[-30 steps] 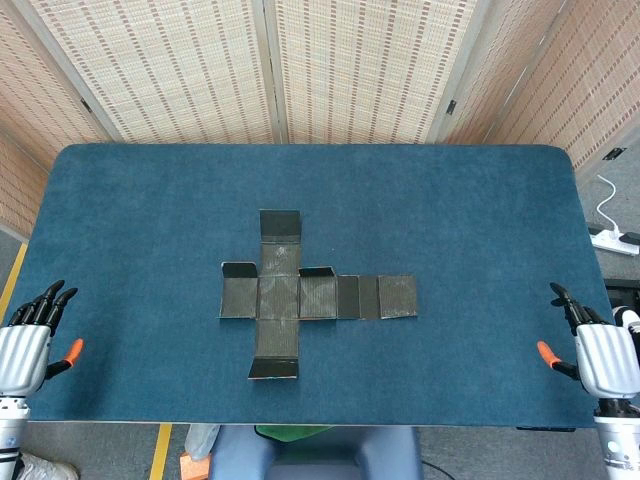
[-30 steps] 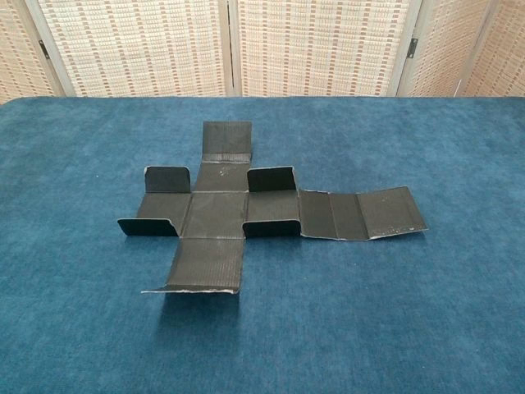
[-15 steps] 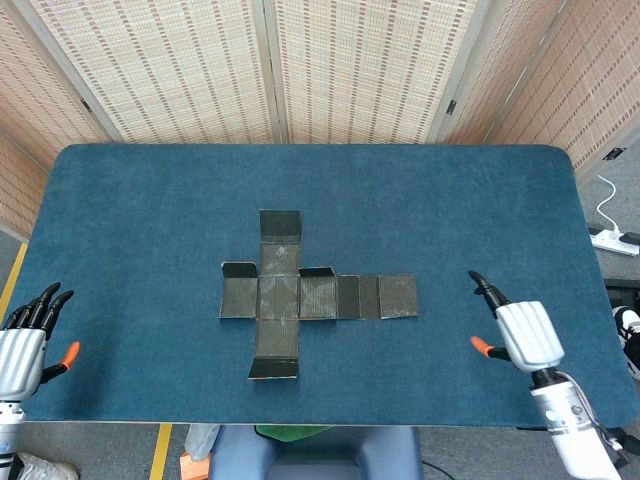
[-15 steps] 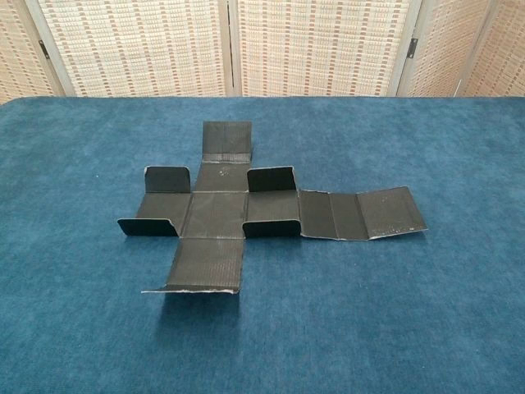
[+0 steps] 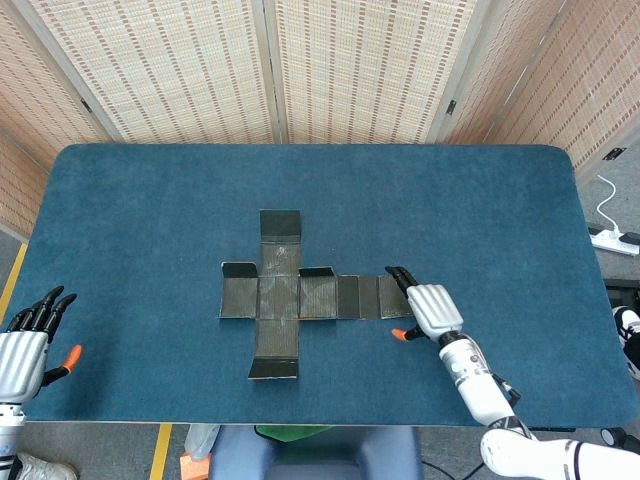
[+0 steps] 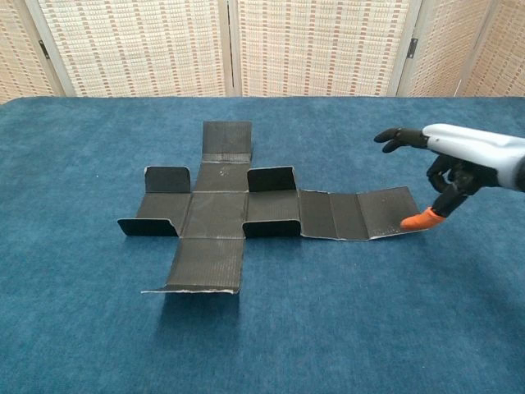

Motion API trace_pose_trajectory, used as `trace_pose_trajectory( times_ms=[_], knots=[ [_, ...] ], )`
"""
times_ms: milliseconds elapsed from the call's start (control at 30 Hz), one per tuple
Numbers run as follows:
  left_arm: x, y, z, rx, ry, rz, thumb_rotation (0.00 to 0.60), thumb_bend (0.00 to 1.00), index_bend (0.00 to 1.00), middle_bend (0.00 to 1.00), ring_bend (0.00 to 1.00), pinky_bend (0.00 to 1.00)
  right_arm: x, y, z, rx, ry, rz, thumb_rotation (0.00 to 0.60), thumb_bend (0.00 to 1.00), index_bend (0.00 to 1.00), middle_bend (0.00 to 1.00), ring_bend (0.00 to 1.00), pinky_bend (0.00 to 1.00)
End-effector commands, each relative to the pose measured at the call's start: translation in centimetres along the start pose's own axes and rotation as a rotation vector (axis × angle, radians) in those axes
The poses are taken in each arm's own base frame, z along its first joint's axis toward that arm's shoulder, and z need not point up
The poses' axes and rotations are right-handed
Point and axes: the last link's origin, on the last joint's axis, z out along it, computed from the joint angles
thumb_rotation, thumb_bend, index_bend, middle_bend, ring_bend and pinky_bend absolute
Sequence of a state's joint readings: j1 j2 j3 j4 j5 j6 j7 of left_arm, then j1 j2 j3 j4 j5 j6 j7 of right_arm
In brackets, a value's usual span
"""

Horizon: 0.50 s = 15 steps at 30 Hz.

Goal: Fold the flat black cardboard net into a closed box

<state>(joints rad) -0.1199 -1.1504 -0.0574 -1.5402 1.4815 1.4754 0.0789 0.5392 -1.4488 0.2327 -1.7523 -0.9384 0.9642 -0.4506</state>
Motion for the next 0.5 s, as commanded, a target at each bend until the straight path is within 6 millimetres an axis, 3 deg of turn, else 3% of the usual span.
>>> trace_pose_trajectory(
  times_ms=[33, 500],
  knots=[
    [-0.1, 0.0, 0.0, -0.001, -0.007, -0.002, 0.600, 0.34, 0.18, 0.16, 0.18, 0.23, -0.4, -3.2, 2.8, 0.001, -0.058, 0.005, 0.600, 0.00, 0.00, 0.03, 0.78, 0.99],
    [-1.1, 0.2, 0.3, -0.027, -0.045, -0.027, 0.600, 0.34, 0.18, 0.16, 0.18, 0.22, -0.6, -7.6, 6.1, -0.148, -0.172, -0.092, 0.600, 0.04, 0.00, 0.03, 0.78, 0.99]
  ],
)
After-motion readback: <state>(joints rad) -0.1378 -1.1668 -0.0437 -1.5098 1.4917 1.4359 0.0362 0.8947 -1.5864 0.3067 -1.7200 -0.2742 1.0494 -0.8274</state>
